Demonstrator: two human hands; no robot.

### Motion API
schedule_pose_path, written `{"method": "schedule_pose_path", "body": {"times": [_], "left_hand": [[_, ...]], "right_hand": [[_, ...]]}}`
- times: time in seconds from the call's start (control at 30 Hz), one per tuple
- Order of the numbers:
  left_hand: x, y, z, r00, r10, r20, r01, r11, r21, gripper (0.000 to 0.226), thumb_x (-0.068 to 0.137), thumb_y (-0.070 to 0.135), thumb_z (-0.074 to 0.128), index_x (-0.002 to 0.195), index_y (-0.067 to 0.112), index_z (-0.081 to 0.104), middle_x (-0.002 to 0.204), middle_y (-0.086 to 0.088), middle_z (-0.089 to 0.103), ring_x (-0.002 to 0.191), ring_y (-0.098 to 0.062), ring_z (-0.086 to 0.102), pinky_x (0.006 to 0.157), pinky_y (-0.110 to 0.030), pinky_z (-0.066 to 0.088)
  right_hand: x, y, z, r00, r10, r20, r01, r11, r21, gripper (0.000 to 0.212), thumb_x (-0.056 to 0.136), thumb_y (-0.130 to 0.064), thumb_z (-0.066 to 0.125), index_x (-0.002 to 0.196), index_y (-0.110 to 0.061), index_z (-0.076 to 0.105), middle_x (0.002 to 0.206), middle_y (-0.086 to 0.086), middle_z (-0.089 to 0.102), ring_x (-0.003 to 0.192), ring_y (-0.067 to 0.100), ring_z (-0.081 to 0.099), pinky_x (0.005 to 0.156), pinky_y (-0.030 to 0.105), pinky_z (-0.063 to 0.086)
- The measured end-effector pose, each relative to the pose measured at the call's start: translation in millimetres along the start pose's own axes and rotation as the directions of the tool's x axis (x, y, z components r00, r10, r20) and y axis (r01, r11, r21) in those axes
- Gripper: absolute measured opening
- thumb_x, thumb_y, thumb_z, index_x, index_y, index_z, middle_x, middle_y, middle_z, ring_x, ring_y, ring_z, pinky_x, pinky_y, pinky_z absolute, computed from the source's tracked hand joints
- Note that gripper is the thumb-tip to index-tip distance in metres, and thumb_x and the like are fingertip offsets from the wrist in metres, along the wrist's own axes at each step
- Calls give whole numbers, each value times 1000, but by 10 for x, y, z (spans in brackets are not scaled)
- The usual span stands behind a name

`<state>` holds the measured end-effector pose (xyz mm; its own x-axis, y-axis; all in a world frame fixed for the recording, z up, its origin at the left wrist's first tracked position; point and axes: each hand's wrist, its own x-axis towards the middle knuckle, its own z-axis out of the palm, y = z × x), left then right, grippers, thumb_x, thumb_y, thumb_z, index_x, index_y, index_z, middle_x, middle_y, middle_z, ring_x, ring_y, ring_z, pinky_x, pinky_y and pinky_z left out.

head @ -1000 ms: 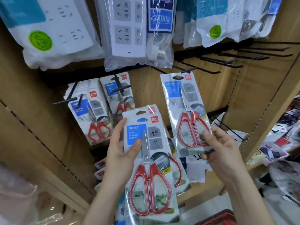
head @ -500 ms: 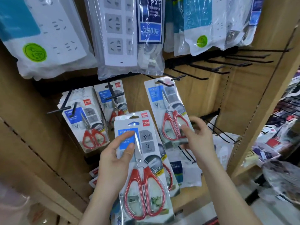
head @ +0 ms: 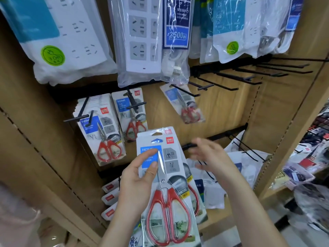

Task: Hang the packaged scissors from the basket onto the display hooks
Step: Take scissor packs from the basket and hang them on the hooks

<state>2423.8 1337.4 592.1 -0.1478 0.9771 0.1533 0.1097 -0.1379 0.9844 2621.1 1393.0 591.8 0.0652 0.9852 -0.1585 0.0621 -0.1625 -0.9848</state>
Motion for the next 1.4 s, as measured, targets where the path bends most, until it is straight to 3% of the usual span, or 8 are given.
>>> {"method": "schedule_pose_path", "body": {"times": [0.1,0.2,0.5,0.7,0.87,1.03,1.23,1.4], "left_hand": [[1,-67,47,1000,-22,18,23,999,-23,29,77,43,61,103,53,70,118,30,64,123,-12,57,101,-53,48],[13,-121,95,998,-49,31,50,997,-56,30,78,44,62,106,51,69,122,23,65,124,-16,57,100,-56,48],[37,-161,207,999,27,-30,-31,992,-121,38,97,19,58,121,48,58,133,18,59,128,-9,53,108,-46,43],[9,-110,256,998,49,42,-48,999,-23,29,96,16,58,111,40,65,119,35,60,114,22,47,87,-1,38],[-17,-66,203,993,57,-104,-62,997,-46,30,95,13,59,109,38,67,114,44,57,111,30,42,89,-4,35],[-52,-42,-160,966,29,-257,-51,996,-77,34,94,-2,58,92,29,75,103,23,72,105,16,58,95,-20,42],[-125,39,-289,987,-110,-121,62,935,-348,44,87,-2,57,112,32,68,110,-8,74,104,-27,70,91,-48,54],[-191,99,-309,992,-99,-76,59,906,-420,51,77,10,61,120,36,61,117,-14,71,107,-38,67,93,-56,49]], "right_hand": [[-298,139,-53,947,59,316,-39,997,-69,34,99,-44,47,110,-19,68,90,-4,75,81,10,70,75,27,54],[-382,261,-85,919,9,394,-26,999,38,26,101,-27,51,109,-15,72,96,10,77,88,31,72,78,39,56],[-398,353,-25,977,-203,56,196,974,113,19,98,-9,55,103,-14,73,92,4,78,87,23,75,78,38,57],[-404,412,31,958,-241,-155,261,957,127,21,100,-12,51,99,-14,72,91,1,77,86,20,73,75,36,57],[-387,356,-14,942,-290,-171,313,941,126,23,100,-15,51,91,-14,72,82,3,76,76,16,71,65,24,54],[-275,271,11,916,-370,-156,384,920,74,23,100,-15,51,94,-23,72,86,-3,76,84,12,71,74,24,55],[-221,99,80,942,-317,-109,333,924,190,22,99,-12,53,94,-14,74,79,1,75,75,11,69,64,19,53],[-232,23,173,949,-314,34,303,935,183,22,99,-14,54,93,-10,75,84,16,75,79,27,69,75,41,56]]}}
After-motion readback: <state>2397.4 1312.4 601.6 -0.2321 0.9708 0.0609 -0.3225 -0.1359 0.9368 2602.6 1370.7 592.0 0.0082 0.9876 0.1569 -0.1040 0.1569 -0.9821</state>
